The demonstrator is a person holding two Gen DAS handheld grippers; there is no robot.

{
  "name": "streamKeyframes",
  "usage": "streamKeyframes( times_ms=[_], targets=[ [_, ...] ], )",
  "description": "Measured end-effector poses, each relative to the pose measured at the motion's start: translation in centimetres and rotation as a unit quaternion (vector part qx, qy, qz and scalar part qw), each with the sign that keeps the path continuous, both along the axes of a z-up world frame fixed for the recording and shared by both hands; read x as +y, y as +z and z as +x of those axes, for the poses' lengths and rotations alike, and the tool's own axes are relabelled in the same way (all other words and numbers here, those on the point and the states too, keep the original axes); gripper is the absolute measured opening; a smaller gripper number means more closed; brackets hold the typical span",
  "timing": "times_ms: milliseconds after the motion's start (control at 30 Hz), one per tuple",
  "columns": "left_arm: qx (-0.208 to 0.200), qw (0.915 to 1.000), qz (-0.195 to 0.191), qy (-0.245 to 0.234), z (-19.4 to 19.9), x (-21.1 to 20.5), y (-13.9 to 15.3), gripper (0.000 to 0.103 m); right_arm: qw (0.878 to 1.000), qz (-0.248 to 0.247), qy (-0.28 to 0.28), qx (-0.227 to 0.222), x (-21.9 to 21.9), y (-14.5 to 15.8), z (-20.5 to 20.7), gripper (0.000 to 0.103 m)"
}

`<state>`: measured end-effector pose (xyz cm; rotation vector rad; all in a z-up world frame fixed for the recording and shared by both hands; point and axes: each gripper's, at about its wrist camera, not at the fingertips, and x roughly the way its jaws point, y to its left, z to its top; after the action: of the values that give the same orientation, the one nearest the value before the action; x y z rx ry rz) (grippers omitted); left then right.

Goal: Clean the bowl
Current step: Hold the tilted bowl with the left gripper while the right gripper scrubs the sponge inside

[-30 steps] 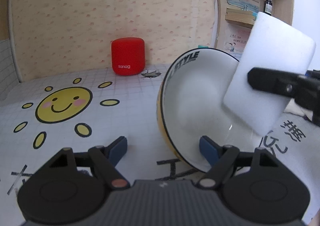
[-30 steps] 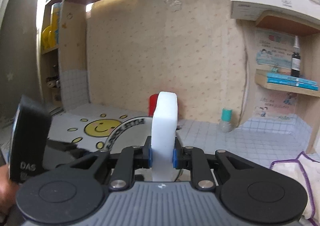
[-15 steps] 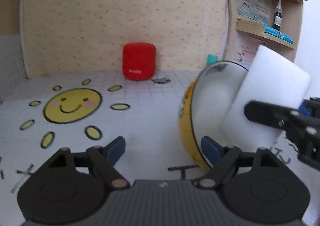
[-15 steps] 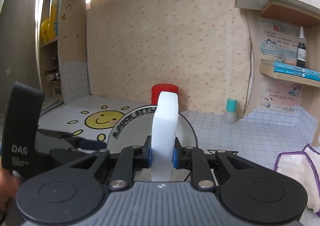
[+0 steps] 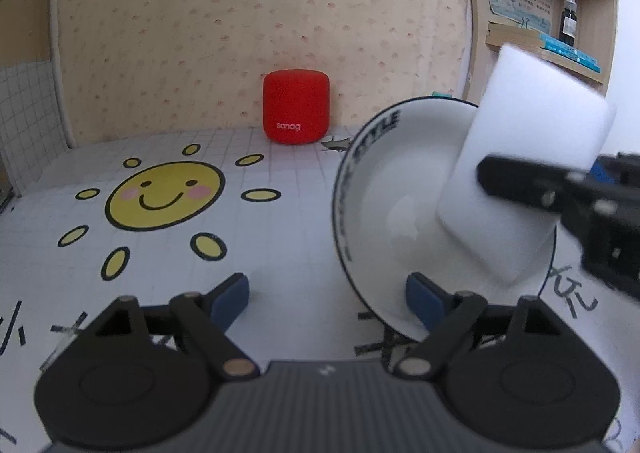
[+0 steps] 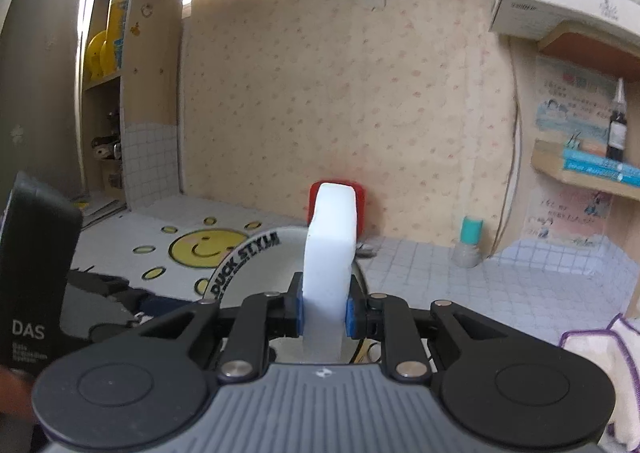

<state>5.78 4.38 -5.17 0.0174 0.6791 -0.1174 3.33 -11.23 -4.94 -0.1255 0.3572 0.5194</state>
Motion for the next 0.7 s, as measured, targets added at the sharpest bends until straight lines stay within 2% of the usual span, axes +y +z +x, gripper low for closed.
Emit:
streamKeyframes(
  times_ms=[133,333,533,700],
  targets=[
    [0.0,1.0,-0.003,0.0,-0.1,0.1,0.0,0.086,1.0,0.003,-0.001,0.008,-0.1,-0.1,-0.1,0.018],
    [0.001,1.0,0.0,0.002,-0.2,-0.1,0.1,0.086,1.0,-0.006,-0.013,-0.018,0.0,0.4,-0.4,0.018],
    [0.0,1.0,-0.003,0.007,-0.5,0.2,0.1,0.088,1.0,-0.016,-0.002,-0.004,1.0,-0.5,0.4,0.018],
    [-0.021,0.9994,0.022,0.017,-0.6,0.8,0.5,0.088,1.0,-0.027,0.006,-0.008,1.4,-0.5,0.1,0.018]
  ],
)
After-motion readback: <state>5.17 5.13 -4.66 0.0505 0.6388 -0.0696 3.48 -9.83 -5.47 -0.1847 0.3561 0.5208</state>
